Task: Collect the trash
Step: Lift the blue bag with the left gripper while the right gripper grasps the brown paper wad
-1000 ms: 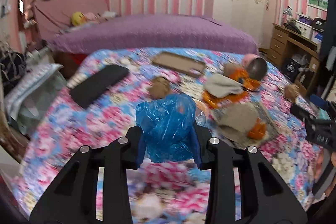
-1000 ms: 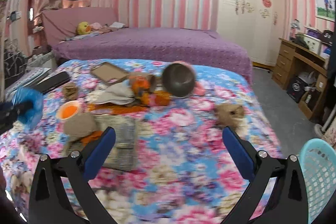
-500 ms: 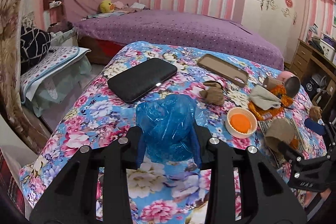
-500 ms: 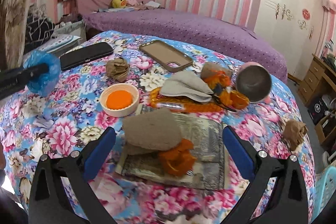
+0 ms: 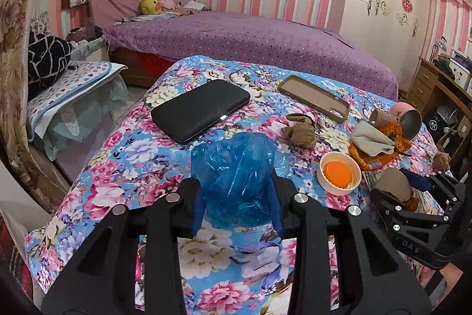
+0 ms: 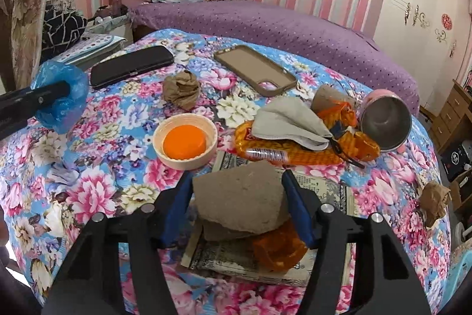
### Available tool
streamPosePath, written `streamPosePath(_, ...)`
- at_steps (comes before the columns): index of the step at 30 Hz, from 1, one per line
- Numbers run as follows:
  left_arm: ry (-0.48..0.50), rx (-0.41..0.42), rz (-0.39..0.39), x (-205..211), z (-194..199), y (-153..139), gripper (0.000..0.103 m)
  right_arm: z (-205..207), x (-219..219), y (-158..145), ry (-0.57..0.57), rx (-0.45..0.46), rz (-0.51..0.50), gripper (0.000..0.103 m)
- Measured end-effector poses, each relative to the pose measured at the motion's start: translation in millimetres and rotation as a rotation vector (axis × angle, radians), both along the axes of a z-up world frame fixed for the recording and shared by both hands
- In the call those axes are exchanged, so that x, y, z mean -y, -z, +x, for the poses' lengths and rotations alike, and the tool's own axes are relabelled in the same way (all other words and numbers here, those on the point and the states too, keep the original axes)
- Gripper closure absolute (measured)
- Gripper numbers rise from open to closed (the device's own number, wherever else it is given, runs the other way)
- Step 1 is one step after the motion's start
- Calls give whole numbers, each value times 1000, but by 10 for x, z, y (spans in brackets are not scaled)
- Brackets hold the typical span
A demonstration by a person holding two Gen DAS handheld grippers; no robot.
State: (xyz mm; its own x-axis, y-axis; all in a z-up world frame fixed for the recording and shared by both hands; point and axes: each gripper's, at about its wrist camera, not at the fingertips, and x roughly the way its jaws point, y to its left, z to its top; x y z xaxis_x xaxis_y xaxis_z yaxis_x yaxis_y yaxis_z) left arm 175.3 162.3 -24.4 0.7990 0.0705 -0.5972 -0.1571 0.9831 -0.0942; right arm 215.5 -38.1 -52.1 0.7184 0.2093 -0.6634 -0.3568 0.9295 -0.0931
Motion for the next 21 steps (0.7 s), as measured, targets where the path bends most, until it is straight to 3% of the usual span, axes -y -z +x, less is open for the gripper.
streamPosePath(9,-5,25,-27,37,-38,-66,69,-184,253,-336,41,109,31,43)
streamPosePath(21,64,47,-48,506,-63,-161,68,-452,1142,-480,197,127,64,43)
